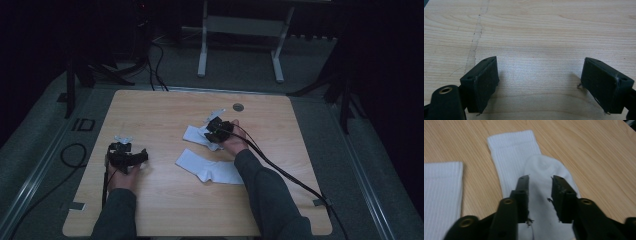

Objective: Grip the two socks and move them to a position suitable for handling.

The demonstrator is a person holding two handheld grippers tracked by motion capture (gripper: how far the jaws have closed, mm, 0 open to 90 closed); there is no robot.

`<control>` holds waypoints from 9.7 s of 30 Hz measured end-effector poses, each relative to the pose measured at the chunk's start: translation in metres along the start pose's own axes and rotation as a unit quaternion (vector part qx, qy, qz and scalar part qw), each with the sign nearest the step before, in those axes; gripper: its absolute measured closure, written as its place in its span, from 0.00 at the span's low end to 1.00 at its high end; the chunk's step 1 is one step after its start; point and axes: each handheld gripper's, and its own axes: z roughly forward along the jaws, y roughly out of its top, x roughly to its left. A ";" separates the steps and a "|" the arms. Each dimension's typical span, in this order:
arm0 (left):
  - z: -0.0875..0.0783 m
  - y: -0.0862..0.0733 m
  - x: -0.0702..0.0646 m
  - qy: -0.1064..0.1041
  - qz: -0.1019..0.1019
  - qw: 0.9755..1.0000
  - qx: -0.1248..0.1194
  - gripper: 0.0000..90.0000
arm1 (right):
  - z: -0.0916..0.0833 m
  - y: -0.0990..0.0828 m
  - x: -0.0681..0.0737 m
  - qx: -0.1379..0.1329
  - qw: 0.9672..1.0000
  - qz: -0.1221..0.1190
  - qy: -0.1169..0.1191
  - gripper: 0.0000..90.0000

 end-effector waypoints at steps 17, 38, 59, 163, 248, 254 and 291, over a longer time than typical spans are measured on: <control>0.000 0.000 0.000 -0.001 0.002 1.000 0.001 0.16 | 0.020 0.008 0.000 0.047 0.999 -0.011 -0.019 0.97; 0.000 0.000 0.000 0.000 0.001 1.000 0.001 0.16 | -0.062 -0.031 -0.022 -0.004 0.998 0.045 -0.035 0.98; 0.000 0.000 0.000 0.000 0.002 1.000 0.001 0.16 | -0.094 -0.097 -0.033 0.009 0.996 0.070 -0.059 0.70; 0.001 0.001 -0.001 -0.002 0.002 1.000 -0.001 0.16 | -0.006 -0.047 -0.029 0.078 0.993 0.018 0.088 0.59; 0.001 0.001 -0.001 -0.004 0.003 1.000 0.000 0.16 | -0.145 -0.009 -0.014 -0.024 0.998 -0.056 0.001 0.92; 0.001 0.001 -0.001 -0.004 0.003 1.000 0.000 0.16 | -0.161 -0.002 -0.011 -0.043 0.997 -0.064 -0.002 0.92; 0.001 0.001 -0.001 -0.004 0.003 1.000 0.000 0.16 | -0.147 -0.011 0.062 -0.033 0.993 -0.095 0.064 0.91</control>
